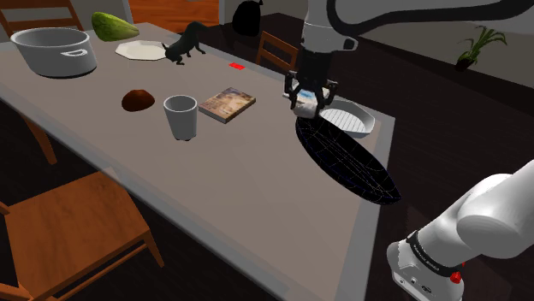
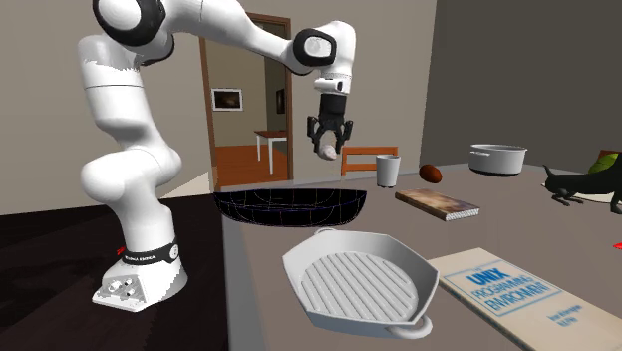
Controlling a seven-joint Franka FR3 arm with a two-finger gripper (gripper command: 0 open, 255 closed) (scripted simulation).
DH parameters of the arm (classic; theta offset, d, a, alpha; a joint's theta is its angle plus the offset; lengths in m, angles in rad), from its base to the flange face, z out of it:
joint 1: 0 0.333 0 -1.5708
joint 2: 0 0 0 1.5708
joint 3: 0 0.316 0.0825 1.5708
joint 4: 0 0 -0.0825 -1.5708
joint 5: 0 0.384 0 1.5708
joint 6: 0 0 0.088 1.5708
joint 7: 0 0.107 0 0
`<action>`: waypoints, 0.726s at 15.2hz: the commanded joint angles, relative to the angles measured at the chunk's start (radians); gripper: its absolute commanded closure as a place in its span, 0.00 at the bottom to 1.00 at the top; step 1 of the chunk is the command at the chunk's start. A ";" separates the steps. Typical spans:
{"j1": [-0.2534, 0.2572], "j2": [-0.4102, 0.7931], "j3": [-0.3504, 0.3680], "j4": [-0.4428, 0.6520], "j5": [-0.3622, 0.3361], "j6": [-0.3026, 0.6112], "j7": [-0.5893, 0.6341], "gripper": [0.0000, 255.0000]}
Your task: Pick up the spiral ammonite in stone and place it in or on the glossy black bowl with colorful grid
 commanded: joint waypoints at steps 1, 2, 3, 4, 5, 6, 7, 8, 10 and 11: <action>-0.011 -0.082 -0.021 -0.090 0.019 0.009 -0.041 1.00; -0.014 -0.120 -0.032 -0.127 0.025 0.008 -0.060 1.00; -0.017 -0.158 -0.044 -0.163 0.031 0.006 -0.078 1.00; -0.020 -0.195 -0.055 -0.197 0.035 0.004 -0.096 1.00; -0.023 -0.231 -0.068 -0.231 0.038 0.000 -0.114 1.00; -0.025 -0.268 -0.080 -0.263 0.040 -0.005 -0.132 1.00; -0.028 -0.304 -0.093 -0.294 0.041 -0.010 -0.149 1.00; -0.026 -0.260 -0.080 -0.256 0.038 -0.004 -0.129 1.00; -0.026 -0.277 -0.106 -0.307 0.069 0.045 -0.178 0.00; -0.025 -0.288 -0.134 -0.354 0.100 0.093 -0.227 0.00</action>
